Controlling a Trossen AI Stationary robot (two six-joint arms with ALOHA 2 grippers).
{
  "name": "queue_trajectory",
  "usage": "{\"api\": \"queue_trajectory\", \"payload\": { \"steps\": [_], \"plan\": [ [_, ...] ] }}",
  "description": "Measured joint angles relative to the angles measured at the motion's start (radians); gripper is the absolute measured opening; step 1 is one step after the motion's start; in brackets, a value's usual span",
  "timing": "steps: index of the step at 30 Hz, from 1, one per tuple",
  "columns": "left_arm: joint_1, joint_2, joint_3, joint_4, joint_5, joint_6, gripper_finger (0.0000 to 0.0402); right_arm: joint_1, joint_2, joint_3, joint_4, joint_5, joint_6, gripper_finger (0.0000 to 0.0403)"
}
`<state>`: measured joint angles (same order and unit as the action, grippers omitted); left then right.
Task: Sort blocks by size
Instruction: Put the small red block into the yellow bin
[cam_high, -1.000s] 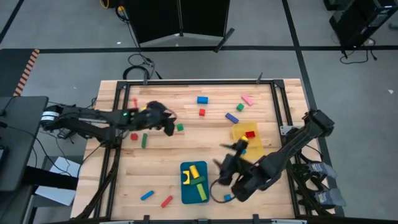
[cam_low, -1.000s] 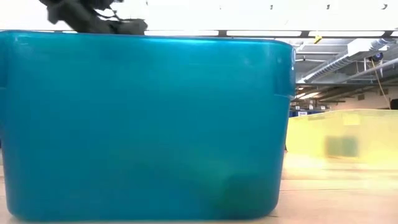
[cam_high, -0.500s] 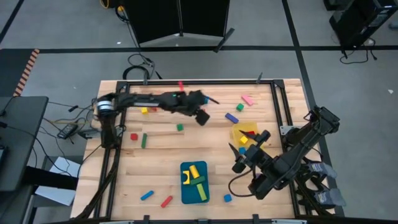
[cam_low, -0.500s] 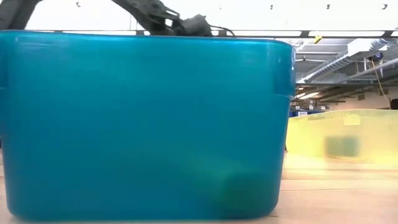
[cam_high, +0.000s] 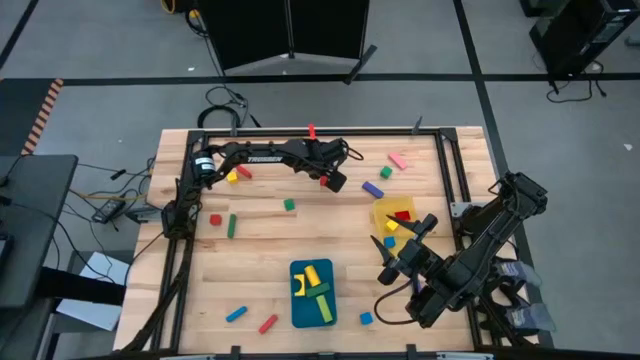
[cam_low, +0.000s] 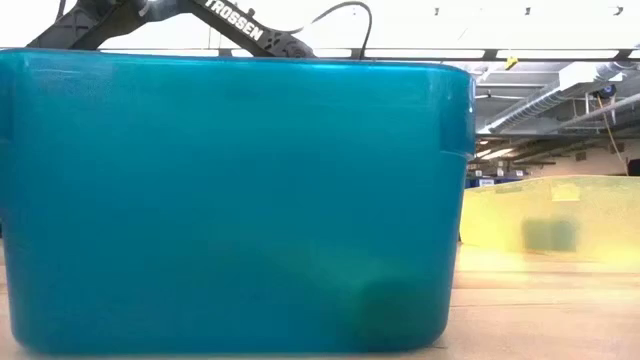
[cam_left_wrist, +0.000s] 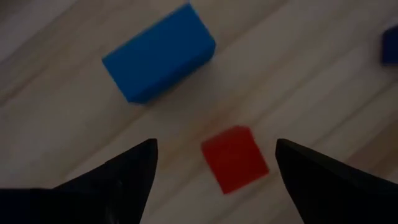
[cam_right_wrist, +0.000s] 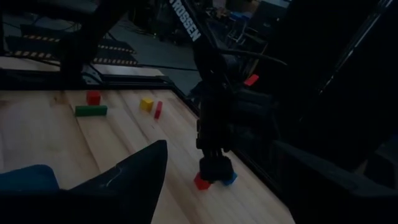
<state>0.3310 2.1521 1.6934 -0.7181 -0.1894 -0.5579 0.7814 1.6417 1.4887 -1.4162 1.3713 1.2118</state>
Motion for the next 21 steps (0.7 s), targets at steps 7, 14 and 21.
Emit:
{"api": "queue_trajectory", "payload": {
  "steps": [7,14,21],
  "plan": [
    [0.005,-0.002,-0.030,0.039,0.025,-0.010,0.0332,0.007,0.000,0.000,0.000,0.024,0.000,0.0287],
    [0.002,-0.002,-0.063,0.061,0.048,-0.023,0.0298,0.007,0.000,0.000,0.000,0.039,0.019,0.0282],
    [0.002,-0.002,-0.064,0.088,0.051,-0.022,0.0238,0.007,0.000,0.000,0.007,0.042,0.020,0.0280]
  ]
}}
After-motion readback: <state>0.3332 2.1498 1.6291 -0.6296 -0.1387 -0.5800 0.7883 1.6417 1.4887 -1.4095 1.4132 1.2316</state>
